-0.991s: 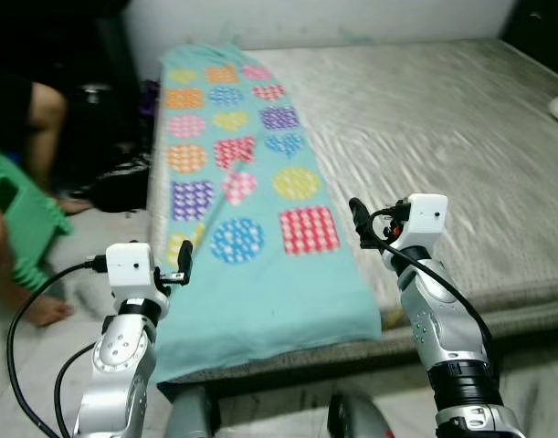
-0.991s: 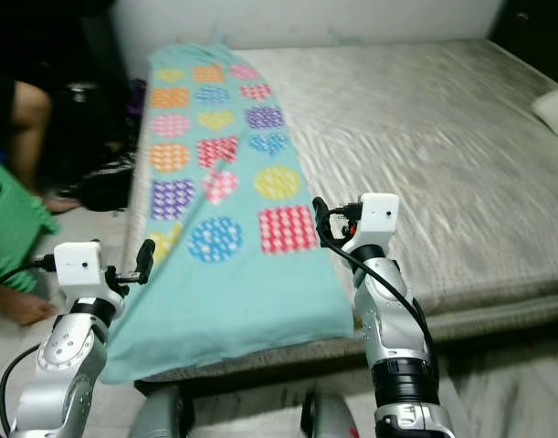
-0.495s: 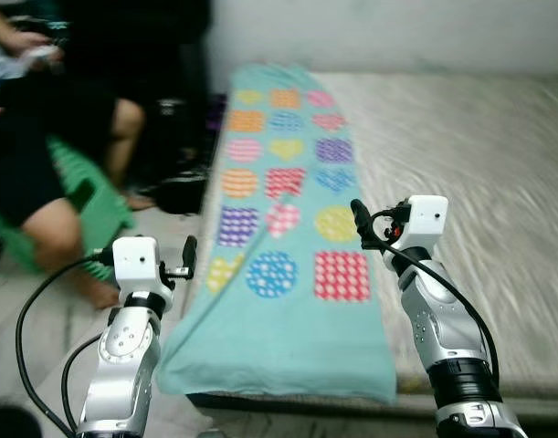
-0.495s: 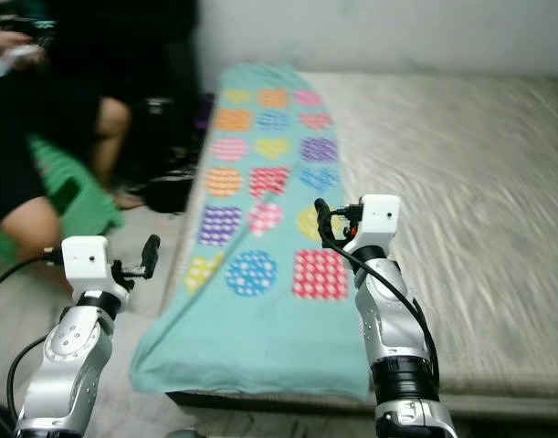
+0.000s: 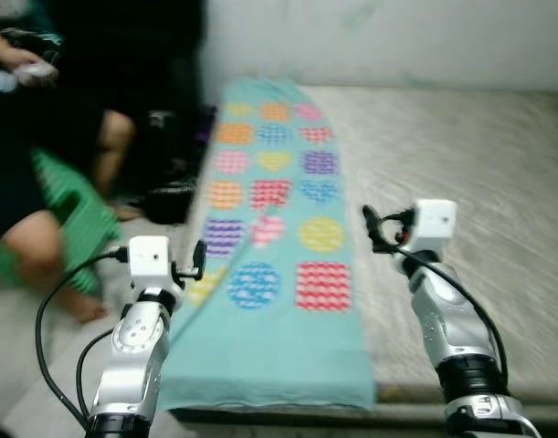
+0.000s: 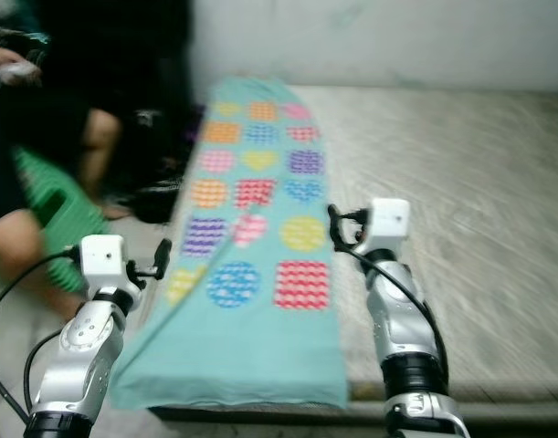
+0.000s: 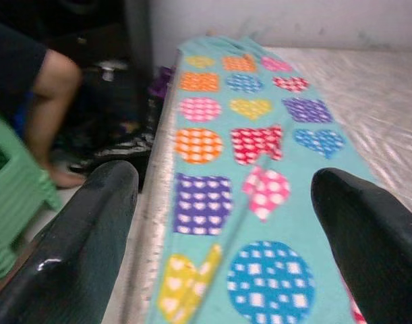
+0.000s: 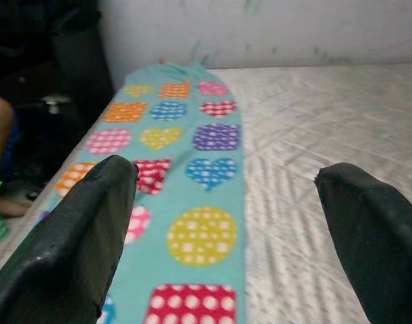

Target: Clean up the room

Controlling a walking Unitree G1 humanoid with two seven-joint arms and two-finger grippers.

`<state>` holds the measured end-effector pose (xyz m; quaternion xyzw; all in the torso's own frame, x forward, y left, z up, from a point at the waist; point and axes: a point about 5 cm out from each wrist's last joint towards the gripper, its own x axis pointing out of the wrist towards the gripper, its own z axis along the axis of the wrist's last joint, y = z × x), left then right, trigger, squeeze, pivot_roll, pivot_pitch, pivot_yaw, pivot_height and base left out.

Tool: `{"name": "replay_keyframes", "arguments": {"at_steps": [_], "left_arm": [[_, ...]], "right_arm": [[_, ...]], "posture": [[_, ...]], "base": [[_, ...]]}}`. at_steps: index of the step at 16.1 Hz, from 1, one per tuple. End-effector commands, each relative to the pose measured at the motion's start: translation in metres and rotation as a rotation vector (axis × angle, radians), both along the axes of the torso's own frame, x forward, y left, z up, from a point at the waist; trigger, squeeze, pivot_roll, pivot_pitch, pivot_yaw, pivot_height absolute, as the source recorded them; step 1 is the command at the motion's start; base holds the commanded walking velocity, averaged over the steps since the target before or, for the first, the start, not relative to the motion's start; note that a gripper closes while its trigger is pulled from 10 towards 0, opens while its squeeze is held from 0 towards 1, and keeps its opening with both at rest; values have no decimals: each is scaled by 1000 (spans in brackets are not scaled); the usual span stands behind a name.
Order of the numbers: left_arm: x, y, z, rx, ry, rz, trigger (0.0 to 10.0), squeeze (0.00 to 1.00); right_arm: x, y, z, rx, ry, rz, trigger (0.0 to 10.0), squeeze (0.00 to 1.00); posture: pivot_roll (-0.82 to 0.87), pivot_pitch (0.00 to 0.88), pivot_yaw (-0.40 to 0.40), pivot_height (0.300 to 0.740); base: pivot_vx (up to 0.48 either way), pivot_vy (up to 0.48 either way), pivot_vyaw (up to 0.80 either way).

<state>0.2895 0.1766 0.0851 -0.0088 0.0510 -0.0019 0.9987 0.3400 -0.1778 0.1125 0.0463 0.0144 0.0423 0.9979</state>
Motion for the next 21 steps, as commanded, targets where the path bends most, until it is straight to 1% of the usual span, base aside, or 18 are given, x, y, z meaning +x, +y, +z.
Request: {"name": "replay_keyframes", "arguments": {"at_steps": [1,5,10,12,13,17,18,19,21], "left_arm": [[-2,14,-3,12,13,41,10000,0],[2,14,-2,10,6,39,10000,0],[4,14,-3,-5,4,49,10000,0],[5,13,-3,-9,3,47,10000,0],[5,12,-3,-11,2,46,10000,0],[5,10,-3,-22,-1,35,10000,0],[5,10,-3,-23,0,33,10000,0],[5,9,-3,-22,4,31,10000,0],[5,9,-3,-26,3,30,10000,0]], "right_arm": [[3,14,3,11,-14,31,10000,0],[3,16,2,7,-16,28,10000,0],[4,14,3,2,-20,27,10000,0],[4,15,3,-26,-23,39,10000,0],[3,17,3,-40,-25,48,10000,0],[2,17,2,-45,-25,56,10000,0],[2,17,2,-47,-27,57,10000,0],[2,16,2,-27,-24,52,10000,0],[2,16,2,-29,-25,51,10000,0]], "posture": [[-38,0,8,740],[-43,0,4,740],[-48,0,1,740],[-51,0,-1,740],[-52,0,-3,740],[-53,0,-5,740],[-54,0,-6,740],[-54,0,-6,740],[-54,0,-7,740]], "base": [[0,0,0],[0,0,0],[0,0,0],[0,0,0],[0,0,544],[0,0,772],[0,0,444],[0,0,0],[0,0,0]]}}
